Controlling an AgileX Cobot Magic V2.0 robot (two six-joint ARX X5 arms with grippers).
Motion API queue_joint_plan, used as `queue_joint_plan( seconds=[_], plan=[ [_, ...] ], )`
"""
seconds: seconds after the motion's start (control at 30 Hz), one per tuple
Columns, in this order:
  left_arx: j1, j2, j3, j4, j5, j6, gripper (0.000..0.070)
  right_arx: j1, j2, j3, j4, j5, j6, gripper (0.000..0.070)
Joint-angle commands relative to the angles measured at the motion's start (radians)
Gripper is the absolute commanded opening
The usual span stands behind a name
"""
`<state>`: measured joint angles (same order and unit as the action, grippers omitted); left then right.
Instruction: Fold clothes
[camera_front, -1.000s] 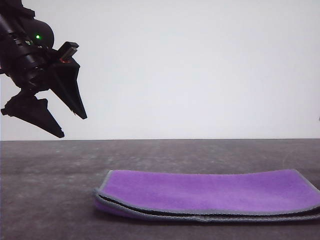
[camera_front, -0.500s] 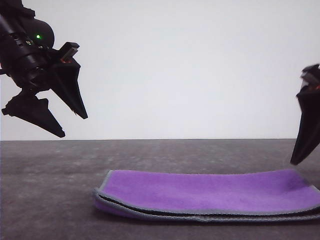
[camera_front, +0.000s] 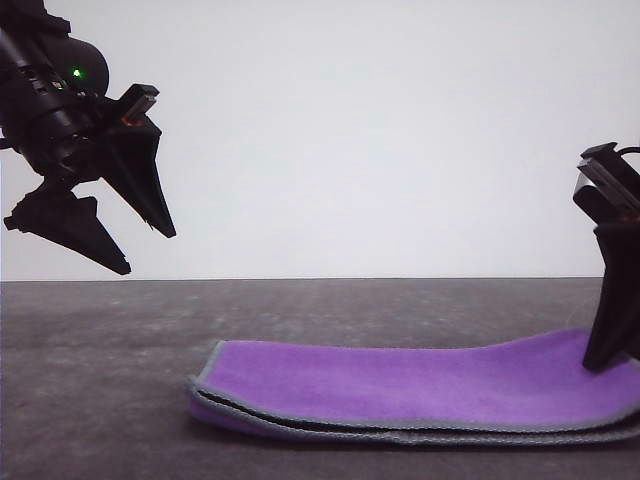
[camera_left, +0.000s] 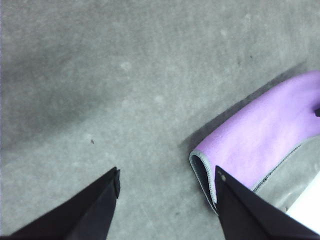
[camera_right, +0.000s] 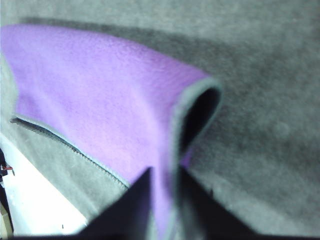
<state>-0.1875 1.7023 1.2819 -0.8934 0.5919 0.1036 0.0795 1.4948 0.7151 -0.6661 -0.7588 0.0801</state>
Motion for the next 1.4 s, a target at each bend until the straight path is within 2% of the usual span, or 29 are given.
queue_joint_plan(
  seconds=[0.0,0.07,0.17,0.23,0.33,0.5,0.63,0.73,0.93,1.1,1.37],
  plan=[
    [-0.002,0.007,0.02,0.003,0.0,-0.003,0.0367,0.004,0.018,0.003,0.012,-0.005,-0.017,0.0],
    [-0.002,0.007,0.02,0.004,0.0,-0.003,0.0367,0.004,0.018,0.003,0.026,-0.025,-0.017,0.0],
    [-0.002,0.007,0.02,0.004,0.0,-0.003,0.0367,0.016,0.017,0.003,0.076,-0.125,-0.004,0.0],
    [-0.002,0.007,0.02,0.004,0.0,-0.003,0.0367,0.042,0.017,0.003,0.128,-0.182,0.027,0.0],
    [-0.002,0.007,0.02,0.004,0.0,-0.003,0.0367,0.101,0.017,0.003,0.212,-0.204,0.093,0.0],
    [-0.002,0.007,0.02,0.004,0.0,-0.003,0.0367,0.239,0.017,0.003,0.395,-0.204,0.235,0.0],
    [-0.002,0.007,0.02,0.004,0.0,-0.004,0.0367,0.342,0.021,0.003,0.556,-0.157,0.357,0.0],
    [-0.002,0.007,0.02,0.004,0.0,-0.003,0.0367,0.403,0.043,0.003,0.636,-0.149,0.421,0.0],
    [-0.002,0.007,0.02,0.004,0.0,-0.003,0.0367,0.503,0.132,0.005,0.78,-0.13,0.505,0.0],
    [-0.002,0.007,0.02,0.003,0.0,-0.003,0.0367,0.545,0.177,0.007,0.883,-0.122,0.565,0.0],
    [-0.002,0.007,0.02,0.003,0.0,-0.003,0.0367,0.554,0.185,0.013,0.92,-0.106,0.582,0.0001]
  ],
)
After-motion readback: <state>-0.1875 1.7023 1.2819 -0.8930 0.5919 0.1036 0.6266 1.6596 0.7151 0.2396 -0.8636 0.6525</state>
